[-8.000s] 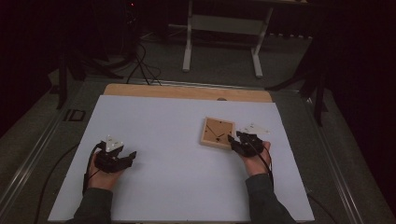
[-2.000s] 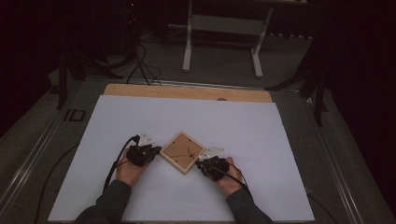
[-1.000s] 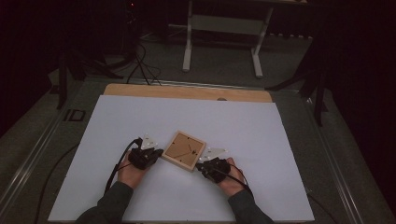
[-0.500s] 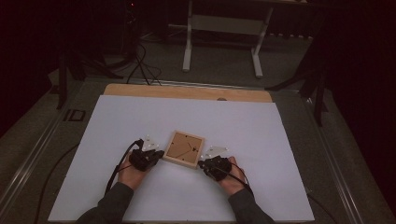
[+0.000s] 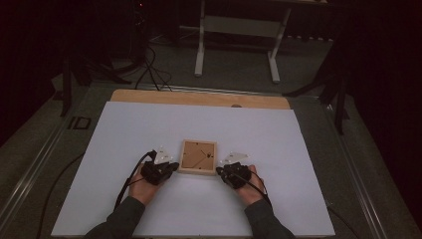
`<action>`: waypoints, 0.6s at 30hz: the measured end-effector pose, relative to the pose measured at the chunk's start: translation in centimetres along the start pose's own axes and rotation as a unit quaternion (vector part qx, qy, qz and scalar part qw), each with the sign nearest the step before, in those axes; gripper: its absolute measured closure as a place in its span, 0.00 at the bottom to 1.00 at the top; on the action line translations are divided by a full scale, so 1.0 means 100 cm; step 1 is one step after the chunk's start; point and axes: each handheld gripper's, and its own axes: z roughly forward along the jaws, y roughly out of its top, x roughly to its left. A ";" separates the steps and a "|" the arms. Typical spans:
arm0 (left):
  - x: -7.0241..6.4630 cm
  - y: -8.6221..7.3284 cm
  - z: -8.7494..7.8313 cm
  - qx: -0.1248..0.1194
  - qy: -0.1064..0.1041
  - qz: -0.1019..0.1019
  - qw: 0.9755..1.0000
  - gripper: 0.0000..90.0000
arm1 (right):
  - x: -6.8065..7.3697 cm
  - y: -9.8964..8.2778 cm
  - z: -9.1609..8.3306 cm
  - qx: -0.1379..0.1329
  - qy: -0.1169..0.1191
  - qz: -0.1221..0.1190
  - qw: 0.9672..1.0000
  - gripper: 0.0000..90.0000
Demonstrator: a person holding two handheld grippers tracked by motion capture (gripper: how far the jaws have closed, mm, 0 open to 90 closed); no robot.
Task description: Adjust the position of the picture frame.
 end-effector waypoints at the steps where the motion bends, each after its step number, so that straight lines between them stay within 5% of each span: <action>1: 0.000 0.000 0.000 0.000 0.000 0.000 1.000 1.00 | 0.000 0.000 0.000 -0.001 -0.001 0.003 1.000 1.00; 18: -0.004 0.001 0.002 -0.003 -0.003 -0.003 1.000 1.00 | -0.007 -0.001 0.003 -0.005 -0.012 0.016 1.000 1.00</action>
